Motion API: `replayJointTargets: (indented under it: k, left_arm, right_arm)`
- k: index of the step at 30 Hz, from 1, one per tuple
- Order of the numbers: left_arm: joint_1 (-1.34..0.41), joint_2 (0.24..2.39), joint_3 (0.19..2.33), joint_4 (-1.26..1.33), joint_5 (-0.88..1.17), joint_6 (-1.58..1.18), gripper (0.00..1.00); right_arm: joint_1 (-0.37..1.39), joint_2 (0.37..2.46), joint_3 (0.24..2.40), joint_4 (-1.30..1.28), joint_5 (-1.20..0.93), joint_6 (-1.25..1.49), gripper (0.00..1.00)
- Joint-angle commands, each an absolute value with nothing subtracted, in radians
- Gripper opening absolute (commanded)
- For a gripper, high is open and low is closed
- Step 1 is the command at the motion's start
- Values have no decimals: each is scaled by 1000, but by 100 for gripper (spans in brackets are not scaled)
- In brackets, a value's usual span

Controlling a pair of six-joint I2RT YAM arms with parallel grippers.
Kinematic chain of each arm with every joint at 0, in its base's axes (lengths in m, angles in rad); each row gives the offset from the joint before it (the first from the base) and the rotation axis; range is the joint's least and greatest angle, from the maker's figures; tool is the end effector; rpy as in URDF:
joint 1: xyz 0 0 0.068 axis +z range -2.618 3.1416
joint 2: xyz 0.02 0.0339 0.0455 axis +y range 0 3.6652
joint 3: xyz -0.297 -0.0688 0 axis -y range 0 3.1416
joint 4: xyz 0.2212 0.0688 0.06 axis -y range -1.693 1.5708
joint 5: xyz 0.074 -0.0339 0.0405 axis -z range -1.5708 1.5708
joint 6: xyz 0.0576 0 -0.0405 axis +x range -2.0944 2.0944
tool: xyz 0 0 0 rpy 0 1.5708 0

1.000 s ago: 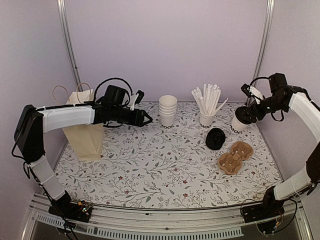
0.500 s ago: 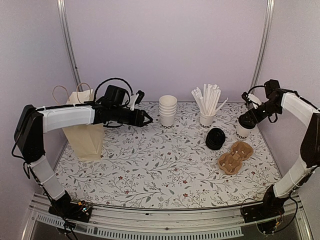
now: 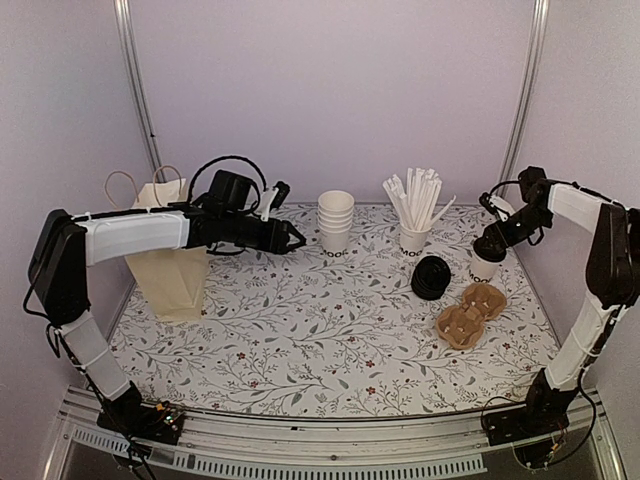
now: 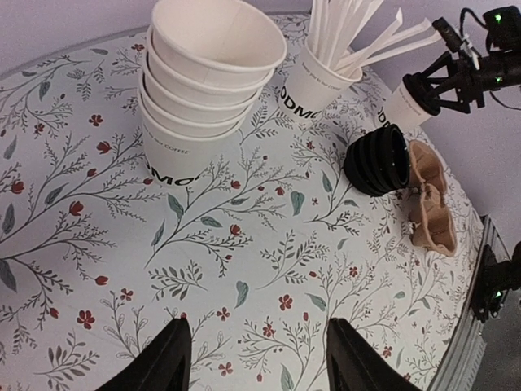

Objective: Pack the takeout coffee

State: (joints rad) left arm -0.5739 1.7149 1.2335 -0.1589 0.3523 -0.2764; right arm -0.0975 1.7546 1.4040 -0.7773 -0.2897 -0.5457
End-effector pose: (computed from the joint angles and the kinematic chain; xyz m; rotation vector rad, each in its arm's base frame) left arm 0.3160 -0.2280 0.2817 0.5424 2.2370 -0.8464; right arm 0.3579 -0.0185 0.2691 -0.6680 2.5425 0.1766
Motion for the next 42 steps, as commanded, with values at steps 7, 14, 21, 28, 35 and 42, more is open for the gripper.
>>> replayJointTargets:
  k: [7, 14, 21, 28, 35, 42]
  left_arm:
    - [-575, 1754, 1310, -210, 367, -244, 58]
    - [-573, 1805, 1466, -295, 313, -256, 55]
    - [-582, 1906, 1676, -356, 338, -211, 41]
    - [-624, 2192, 2177, -662, 356, -21, 44]
    - [-642, 2329, 2379, -738, 361, 76, 39]
    - [-673, 2355, 2374, -719, 273, 94, 38]
  right_arm:
    - [-104, 1728, 1441, -759, -287, -489, 84]
    - [-106, 1619, 1414, -743, -275, -446, 85]
    - [-106, 1459, 1200, -558, -461, -386, 83]
    - [-106, 1328, 1029, -413, -638, -433, 80]
    - [-106, 1258, 954, -365, -654, -444, 80]
    - [-106, 1280, 961, -387, -670, -468, 80]
